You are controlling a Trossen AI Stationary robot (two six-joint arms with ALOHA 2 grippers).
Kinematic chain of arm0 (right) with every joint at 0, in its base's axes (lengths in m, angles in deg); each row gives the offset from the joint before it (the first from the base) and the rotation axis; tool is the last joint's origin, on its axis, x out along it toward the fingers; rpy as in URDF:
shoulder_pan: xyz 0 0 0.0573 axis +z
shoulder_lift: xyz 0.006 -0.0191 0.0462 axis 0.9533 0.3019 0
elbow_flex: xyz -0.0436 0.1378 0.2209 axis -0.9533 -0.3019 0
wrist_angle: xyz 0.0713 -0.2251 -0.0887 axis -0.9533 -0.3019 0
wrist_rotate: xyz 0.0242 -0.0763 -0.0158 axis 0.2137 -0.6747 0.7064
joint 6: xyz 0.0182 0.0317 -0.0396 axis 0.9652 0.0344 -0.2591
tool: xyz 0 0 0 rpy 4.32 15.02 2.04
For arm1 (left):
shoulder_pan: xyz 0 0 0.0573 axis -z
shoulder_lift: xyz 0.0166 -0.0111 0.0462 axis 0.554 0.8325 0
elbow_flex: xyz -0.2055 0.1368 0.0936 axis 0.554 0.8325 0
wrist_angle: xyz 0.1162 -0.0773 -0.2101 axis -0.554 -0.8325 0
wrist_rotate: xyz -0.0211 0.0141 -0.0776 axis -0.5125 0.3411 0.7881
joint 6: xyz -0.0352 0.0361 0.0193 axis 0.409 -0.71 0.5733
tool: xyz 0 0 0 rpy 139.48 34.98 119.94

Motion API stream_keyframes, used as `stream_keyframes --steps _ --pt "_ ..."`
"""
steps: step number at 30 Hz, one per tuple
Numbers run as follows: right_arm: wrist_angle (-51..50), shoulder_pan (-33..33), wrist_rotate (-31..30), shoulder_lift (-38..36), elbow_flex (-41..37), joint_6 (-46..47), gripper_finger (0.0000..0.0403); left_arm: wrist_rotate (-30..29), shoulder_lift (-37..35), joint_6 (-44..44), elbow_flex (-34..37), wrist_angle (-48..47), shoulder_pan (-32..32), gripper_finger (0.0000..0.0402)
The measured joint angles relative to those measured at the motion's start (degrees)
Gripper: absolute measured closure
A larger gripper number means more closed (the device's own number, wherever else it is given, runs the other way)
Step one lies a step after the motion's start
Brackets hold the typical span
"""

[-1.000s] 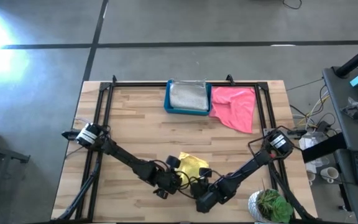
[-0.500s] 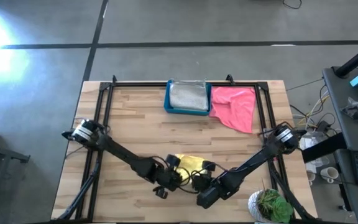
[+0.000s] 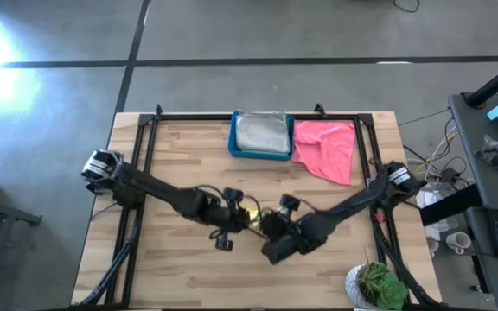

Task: Fold microfiber towels
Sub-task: Put the yellow microfiber cloth into the blue bin

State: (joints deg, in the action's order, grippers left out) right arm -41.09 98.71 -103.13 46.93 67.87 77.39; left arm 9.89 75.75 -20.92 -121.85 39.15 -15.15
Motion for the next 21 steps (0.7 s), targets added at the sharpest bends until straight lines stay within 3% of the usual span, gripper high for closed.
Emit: stream_keyframes --steps 12,17,21 --pt "-2.35 -13.01 -1.61 -1.45 6.3 -10.47 0.0394 -0.56 -8.71 -3.89 -0.33 -4.61 -13.79 0.04" --pt "-3.09 -19.18 -1.63 -1.48 11.53 -15.6 0.0394 -0.71 -11.36 -10.96 -1.44 -5.22 -19.88 0.04" --pt "-3.46 -24.17 -1.65 -1.48 14.48 -19.71 0.0394 -4.06 -11.69 -17.67 -3.34 -5.28 -24.27 0.04"
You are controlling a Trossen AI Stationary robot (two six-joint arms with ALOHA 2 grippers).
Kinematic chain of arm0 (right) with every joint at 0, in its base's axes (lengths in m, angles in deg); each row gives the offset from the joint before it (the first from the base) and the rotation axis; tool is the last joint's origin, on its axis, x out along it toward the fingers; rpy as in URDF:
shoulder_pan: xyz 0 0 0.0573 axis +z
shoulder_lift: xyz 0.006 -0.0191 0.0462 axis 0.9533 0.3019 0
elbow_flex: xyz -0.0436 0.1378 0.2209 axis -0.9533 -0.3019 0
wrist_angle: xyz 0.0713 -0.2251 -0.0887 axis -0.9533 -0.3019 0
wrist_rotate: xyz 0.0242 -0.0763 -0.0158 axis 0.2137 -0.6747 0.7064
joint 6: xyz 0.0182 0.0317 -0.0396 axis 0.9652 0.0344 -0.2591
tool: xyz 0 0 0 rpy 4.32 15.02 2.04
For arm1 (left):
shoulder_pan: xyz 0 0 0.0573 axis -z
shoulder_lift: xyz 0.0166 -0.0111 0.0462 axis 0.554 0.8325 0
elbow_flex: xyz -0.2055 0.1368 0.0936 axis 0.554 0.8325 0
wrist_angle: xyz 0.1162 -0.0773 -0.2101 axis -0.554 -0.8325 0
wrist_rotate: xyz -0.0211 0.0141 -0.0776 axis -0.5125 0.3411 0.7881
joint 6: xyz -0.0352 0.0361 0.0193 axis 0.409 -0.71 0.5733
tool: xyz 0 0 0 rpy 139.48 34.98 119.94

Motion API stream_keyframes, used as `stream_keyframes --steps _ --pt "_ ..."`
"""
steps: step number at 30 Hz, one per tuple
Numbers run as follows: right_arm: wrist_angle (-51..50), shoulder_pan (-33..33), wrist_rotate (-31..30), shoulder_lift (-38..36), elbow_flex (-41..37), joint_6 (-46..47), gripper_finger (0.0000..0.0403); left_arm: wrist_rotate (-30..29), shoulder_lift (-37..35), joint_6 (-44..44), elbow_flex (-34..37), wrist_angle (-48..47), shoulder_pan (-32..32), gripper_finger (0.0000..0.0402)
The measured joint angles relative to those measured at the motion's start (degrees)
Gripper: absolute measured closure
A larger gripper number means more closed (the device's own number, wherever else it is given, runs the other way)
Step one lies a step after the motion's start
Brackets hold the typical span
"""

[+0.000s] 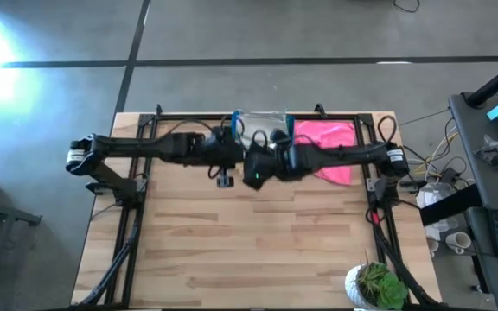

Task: Fold microfiber towels
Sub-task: Put the yellow microfiber cloth into the blue bin

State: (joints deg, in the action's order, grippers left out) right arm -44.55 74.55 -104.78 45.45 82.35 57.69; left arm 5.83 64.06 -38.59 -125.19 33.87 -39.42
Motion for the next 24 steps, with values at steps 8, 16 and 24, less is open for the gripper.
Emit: stream_keyframes --steps 8,16,24 --pt "0.34 -8.78 0.1 0.0 2.32 -5.47 0.0394 -1.51 0.26 -10.65 -1.8 5.0 -7.44 0.0401" --pt "4.53 -15.65 3.7 0.0 1.33 -8.78 0.0394 -1.58 3.49 -15.39 -2.1 12.41 -13.81 0.0401" --pt "8.87 -23.58 6.39 0.0 0.47 -15.4 0.0394 -2.55 7.92 -20.28 -2.23 21.23 -17.66 0.0401"
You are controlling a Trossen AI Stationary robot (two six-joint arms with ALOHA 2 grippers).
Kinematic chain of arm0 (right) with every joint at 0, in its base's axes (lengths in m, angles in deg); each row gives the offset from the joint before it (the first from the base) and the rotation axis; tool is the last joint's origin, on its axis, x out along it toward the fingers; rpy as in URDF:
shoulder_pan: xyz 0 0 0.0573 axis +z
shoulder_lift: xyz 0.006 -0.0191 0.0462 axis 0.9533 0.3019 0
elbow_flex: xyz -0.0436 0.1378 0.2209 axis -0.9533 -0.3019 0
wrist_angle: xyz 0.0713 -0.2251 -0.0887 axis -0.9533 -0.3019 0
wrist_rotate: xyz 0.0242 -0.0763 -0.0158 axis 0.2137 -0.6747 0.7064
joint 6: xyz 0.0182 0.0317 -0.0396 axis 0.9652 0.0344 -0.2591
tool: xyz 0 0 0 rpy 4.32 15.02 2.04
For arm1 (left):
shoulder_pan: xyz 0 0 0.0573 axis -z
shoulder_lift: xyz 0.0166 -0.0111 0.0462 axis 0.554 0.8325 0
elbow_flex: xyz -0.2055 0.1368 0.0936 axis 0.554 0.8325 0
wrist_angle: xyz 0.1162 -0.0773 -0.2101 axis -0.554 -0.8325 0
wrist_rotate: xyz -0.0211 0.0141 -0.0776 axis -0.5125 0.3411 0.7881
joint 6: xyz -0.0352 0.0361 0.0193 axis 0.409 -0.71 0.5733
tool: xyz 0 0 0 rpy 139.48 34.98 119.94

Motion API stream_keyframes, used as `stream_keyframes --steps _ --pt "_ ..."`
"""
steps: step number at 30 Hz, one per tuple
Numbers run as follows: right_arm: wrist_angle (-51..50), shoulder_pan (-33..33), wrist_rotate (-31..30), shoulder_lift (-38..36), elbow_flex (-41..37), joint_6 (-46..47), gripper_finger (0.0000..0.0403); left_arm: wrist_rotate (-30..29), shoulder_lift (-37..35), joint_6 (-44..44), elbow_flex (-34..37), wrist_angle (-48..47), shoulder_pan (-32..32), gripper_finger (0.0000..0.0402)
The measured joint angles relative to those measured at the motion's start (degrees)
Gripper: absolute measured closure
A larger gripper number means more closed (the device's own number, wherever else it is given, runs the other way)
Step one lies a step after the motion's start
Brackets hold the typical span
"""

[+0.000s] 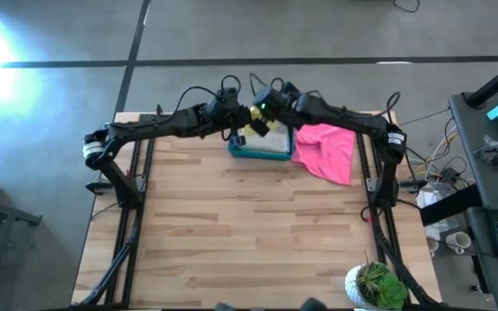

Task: Fold microfiber towels
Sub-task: Put the yellow microfiber cloth into the blue bin

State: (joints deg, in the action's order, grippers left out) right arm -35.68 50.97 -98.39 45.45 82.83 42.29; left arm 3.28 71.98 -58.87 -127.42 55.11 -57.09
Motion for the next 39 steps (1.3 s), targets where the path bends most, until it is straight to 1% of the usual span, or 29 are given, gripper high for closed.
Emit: stream_keyframes --steps 5,11,15,18,20,22,24,27,29,31,35,37,39 --pt "5.68 -5.28 5.29 0.17 -0.37 -8.2 0.0394 -0.46 1.46 -5.08 -0.05 7.46 -2.69 0.0401" --pt "13.3 -9.91 10.87 0.2 -0.41 -17.55 0.0394 -0.45 3.74 -15.44 -0.07 17.62 -5.91 0.0401" --pt "18.17 -12.26 14.57 0.2 -0.78 -28.45 0.0394 -0.45 6.61 -23.88 -0.19 25.09 -7.93 0.0401" --pt "18.28 -13.85 16.37 0.2 -0.94 -31.48 0.0394 -0.47 8.8 -26.5 -0.58 26.24 -9.1 0.0401" --pt "15.14 -14.67 19.44 0.2 -0.94 -29.3 0.0394 -0.83 9.68 -26.33 -0.61 24.21 -9.28 0.0401" --pt "9.98 -15.12 22.93 0.2 -1.01 -26.6 0.0394 -1.5 9.93 -26.25 -0.55 19.93 -9.18 0.0401" --pt "5.94 -14.99 26.31 0.59 -1.87 -25.01 0.0394 -1.82 9.96 -24.71 -0.52 14.28 -8.52 0.0401" --pt "0.29 -14.28 31.83 1.55 -3.86 -21.73 0.0394 -1.16 9.92 -20.0 -0.46 4.6 -7.14 0.0401" --pt "-1.71 -13.58 33.29 2.12 -5.06 -20.19 0.0394 0.1 9.77 -18.05 -0.46 -0.92 -6.08 0.0401" --pt "-2.84 -12.4 33.39 2.32 -5.96 -19.74 0.0394 1.03 9.69 -16.92 -0.46 -4.73 -4.92 0.0401" --pt "-3.14 -10.47 33.81 2.29 -6.6 -19.46 0.0394 0.52 9.66 -15.96 -0.44 -6.92 -3.23 0.0401" --pt "-4.26 -9.79 35.95 2.29 -6.62 -18.34 0.0394 0.41 9.62 -15.48 -0.61 -8.96 -2.08 0.0401" --pt "-5.96 -9.38 37.61 2.27 -6.7 -17.68 0.0394 1.53 9.56 -14.48 -0.63 -11.74 -0.85 0.0401"
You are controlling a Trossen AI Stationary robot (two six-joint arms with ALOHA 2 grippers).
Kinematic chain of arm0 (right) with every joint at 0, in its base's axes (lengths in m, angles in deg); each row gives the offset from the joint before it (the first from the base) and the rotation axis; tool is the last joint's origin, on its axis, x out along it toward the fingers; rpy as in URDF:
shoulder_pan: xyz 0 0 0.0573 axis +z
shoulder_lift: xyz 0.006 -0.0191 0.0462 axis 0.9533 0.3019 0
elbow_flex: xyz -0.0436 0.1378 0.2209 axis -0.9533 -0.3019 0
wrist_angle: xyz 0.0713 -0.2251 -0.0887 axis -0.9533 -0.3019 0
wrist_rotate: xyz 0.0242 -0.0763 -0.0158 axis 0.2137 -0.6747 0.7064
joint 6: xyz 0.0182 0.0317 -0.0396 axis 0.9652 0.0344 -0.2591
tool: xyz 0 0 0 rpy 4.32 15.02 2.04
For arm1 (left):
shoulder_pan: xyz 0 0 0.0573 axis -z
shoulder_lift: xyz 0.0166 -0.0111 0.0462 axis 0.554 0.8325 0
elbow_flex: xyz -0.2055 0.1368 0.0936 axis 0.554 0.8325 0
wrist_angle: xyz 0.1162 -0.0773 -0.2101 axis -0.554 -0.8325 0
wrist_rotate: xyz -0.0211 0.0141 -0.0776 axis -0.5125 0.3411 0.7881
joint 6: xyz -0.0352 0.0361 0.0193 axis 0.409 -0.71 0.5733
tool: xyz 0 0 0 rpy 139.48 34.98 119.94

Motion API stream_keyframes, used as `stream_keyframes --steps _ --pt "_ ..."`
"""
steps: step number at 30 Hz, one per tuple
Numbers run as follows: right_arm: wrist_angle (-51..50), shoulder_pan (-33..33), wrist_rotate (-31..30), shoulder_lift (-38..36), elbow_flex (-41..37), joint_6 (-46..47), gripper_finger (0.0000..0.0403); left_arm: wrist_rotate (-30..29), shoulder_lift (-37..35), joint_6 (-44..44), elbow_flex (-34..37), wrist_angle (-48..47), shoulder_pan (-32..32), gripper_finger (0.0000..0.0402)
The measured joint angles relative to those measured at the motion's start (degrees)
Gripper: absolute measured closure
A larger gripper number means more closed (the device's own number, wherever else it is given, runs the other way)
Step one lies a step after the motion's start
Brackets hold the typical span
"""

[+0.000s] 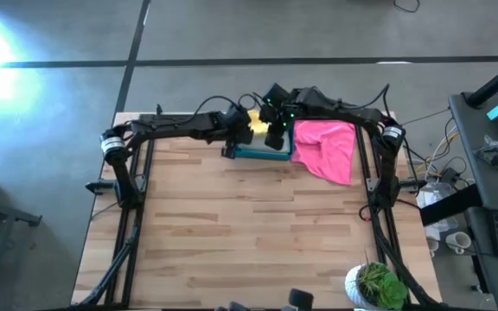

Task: Fold microfiber towels
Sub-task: Put the yellow microfiber cloth into the blue bin

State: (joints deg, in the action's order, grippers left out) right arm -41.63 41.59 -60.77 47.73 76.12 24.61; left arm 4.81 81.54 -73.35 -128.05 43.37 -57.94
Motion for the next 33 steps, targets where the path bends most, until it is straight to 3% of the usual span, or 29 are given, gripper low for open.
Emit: stream_keyframes --steps 5,20,33 --pt "-0.28 0.22 0.38 0.75 -2.1 1.98 0.0394 5.57 0.02 0.61 0.43 -3.92 1.52 0.0401" --pt "-0.84 0.27 0.26 2.25 -2.56 3.03 0.039 6.13 0.14 0.56 0.85 -4.36 1.92 0.0392" --pt "-2.11 0.82 -0.26 1.75 -2.65 4.76 0.0264 5.58 0.16 7.16 0.84 -9.36 2.89 0.0287"
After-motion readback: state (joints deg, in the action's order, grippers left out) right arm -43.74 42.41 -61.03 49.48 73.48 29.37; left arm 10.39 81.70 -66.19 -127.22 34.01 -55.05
